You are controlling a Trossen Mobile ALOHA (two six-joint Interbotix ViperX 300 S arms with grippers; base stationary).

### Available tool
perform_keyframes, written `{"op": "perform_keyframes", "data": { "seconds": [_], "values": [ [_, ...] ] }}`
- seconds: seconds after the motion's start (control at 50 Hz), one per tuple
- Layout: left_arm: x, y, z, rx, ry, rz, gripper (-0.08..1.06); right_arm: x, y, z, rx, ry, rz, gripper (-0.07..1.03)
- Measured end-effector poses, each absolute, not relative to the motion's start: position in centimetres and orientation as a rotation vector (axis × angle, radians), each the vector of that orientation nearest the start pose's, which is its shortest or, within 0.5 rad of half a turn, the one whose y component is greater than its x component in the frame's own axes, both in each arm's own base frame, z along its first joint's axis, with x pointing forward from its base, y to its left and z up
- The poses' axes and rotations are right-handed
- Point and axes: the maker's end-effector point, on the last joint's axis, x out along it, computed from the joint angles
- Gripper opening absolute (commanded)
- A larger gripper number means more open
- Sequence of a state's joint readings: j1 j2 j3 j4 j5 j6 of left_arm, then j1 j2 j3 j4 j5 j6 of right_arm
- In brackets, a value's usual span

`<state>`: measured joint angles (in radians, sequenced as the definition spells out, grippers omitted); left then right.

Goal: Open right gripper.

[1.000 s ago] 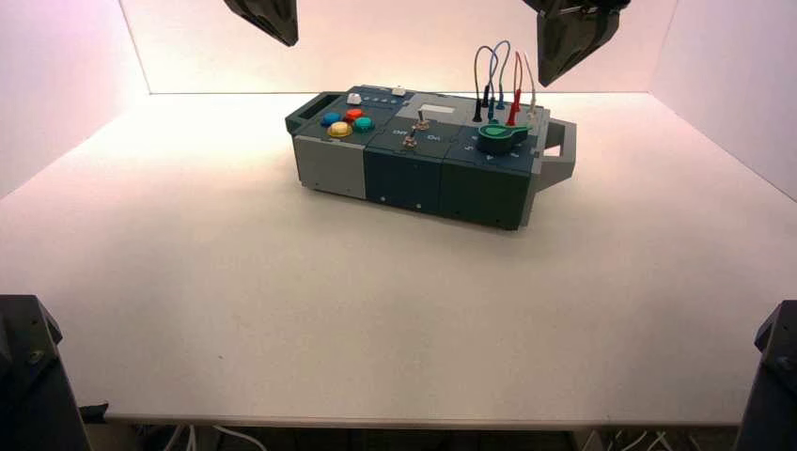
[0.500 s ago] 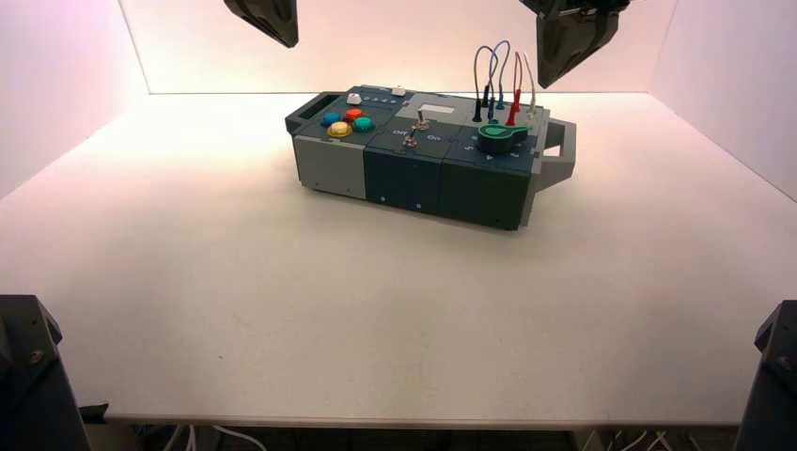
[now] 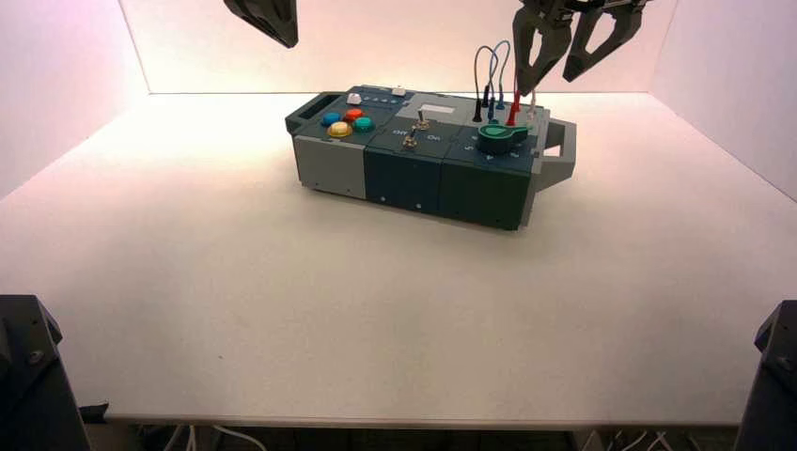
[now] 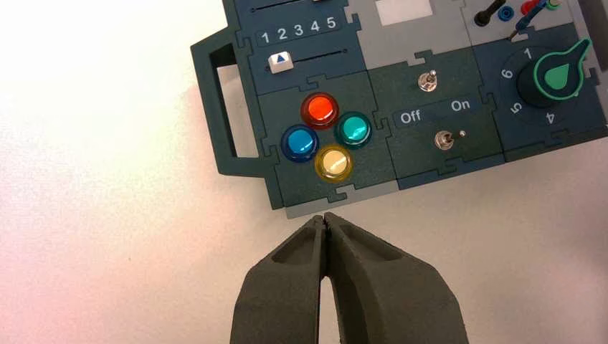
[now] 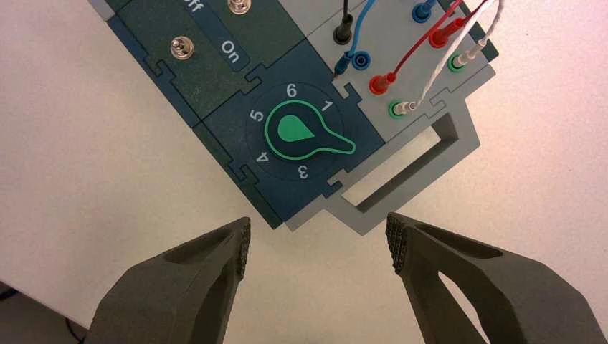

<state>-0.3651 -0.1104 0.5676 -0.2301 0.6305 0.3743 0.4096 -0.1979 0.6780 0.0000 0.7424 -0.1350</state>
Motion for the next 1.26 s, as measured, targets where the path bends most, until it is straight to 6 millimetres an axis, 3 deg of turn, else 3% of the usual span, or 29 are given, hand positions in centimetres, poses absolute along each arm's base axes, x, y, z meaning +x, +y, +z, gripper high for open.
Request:
{"op": "perform_keyframes", "data": {
  "seconds": [1.26],
  "values": [
    [34.59,-15.63,14.4,0.293,1.037,-0.55,-0.03,29.91,12.91,13.35,-0.365,1.165,0.438,0.99]
  ]
}}
